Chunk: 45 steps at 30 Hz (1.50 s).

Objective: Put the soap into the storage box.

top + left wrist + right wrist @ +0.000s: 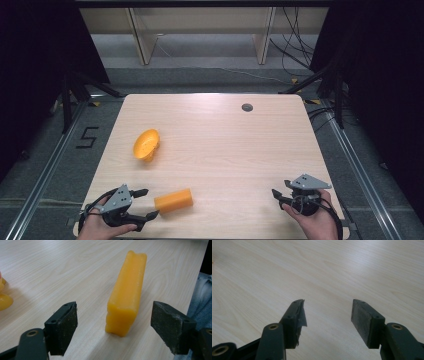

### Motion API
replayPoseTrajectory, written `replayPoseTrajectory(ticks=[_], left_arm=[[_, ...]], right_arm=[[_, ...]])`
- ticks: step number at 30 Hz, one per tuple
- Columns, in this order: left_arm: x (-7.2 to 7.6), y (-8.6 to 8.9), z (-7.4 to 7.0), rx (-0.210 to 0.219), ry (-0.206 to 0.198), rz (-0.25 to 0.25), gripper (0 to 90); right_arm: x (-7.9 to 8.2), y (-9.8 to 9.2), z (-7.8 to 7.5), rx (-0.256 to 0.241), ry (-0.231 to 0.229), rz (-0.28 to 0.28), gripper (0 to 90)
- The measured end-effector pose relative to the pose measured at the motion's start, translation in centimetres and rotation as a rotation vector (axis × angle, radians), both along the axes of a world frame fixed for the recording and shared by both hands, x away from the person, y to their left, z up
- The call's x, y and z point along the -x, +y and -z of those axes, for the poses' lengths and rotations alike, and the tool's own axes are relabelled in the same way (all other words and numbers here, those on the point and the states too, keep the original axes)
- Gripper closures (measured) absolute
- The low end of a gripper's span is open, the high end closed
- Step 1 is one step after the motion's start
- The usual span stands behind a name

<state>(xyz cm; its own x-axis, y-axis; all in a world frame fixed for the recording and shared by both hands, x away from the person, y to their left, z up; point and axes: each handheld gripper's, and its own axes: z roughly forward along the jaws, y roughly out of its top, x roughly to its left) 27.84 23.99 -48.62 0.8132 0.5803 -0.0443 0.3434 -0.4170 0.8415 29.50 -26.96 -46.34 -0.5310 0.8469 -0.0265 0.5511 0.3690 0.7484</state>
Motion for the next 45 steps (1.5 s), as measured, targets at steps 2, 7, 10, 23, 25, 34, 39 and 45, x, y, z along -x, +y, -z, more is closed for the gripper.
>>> replayPoseTrajectory(ticks=[2,7,10,23,25,34,39,45], left_arm=[[-0.1,-0.3,-0.2,0.004,-0.001,0.004,21.1],[-0.3,-0.8,-0.9,-0.01,-0.023,0.026,21.2],[-0.5,-1.3,-1.1,-0.045,0.027,0.042,20.8],[-2.1,-4.0,-2.0,-0.204,0.108,0.106,27.8],[-2.6,-4.9,-2.2,-0.252,0.131,0.134,28.2],[-4.0,-7.0,-2.0,-0.349,0.125,0.203,31.1],[-4.5,-8.0,-1.6,-0.419,0.143,0.238,36.4],[-4.7,-8.5,-1.9,-0.473,0.183,0.22,41.0]], right_arm=[[0.1,0.0,0.0,-0.016,0.006,0.004,44.2],[0.2,0.1,-0.1,-0.017,0.008,0.016,43.7],[0.0,0.0,0.0,-0.001,0.0,-0.007,43.5],[0.0,0.1,0.1,0.002,0.006,-0.006,43.0],[0.0,0.1,0.1,0.003,0.008,-0.006,42.9],[0.1,0.1,0.0,0.009,0.02,0.003,42.5],[0.1,0.0,0.1,0.023,0.009,-0.007,42.2],[0.2,0.2,0.2,0.006,0.036,0.006,42.1]])
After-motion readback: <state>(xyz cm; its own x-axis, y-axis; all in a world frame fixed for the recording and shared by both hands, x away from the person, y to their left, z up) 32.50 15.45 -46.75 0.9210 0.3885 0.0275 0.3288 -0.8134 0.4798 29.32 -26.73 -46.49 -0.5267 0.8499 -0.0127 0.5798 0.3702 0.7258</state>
